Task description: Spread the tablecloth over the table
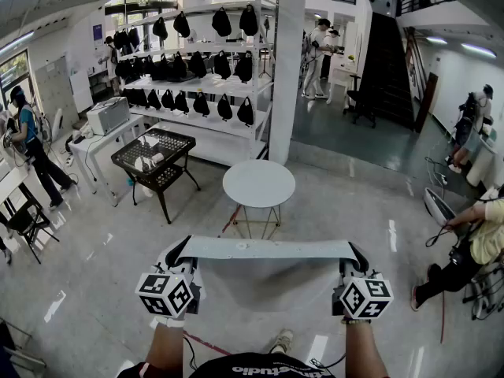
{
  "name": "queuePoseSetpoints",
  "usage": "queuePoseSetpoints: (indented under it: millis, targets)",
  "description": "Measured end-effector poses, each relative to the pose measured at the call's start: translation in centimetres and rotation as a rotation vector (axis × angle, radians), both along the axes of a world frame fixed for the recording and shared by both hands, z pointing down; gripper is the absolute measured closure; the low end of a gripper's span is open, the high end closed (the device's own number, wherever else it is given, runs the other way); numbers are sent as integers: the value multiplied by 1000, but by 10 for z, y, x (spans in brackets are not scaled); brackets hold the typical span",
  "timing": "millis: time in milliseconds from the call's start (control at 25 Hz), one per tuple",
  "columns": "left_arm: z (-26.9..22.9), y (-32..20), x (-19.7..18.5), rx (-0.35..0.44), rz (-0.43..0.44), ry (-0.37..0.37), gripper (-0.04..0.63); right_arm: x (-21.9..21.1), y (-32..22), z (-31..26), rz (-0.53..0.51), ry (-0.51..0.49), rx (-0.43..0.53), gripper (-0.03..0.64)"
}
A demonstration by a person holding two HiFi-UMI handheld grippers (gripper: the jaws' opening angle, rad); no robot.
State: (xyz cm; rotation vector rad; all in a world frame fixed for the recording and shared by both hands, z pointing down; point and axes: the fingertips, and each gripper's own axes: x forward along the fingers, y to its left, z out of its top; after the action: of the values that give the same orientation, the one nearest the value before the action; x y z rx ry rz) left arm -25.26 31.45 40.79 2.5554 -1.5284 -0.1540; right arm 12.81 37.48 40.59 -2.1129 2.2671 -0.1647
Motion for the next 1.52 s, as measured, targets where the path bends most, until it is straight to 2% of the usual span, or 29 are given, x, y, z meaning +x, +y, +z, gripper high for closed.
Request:
queuePoseSetpoints:
  millis: [600, 800, 1040, 1520]
  targets:
    - [6, -3, -10, -3, -4, 20, 575, -10, -1, 2, -8, 26, 3, 591]
    - [6, -6, -2, -4, 4, 20, 577, -3, -5, 3, -4, -1, 9, 591]
    - [1, -19, 11, 4, 14, 15, 575, 10, -14, -3, -3, 14, 25, 591]
    - [-14, -88, 49, 16, -13, 30, 575, 49, -94, -18, -70, 20, 44, 591]
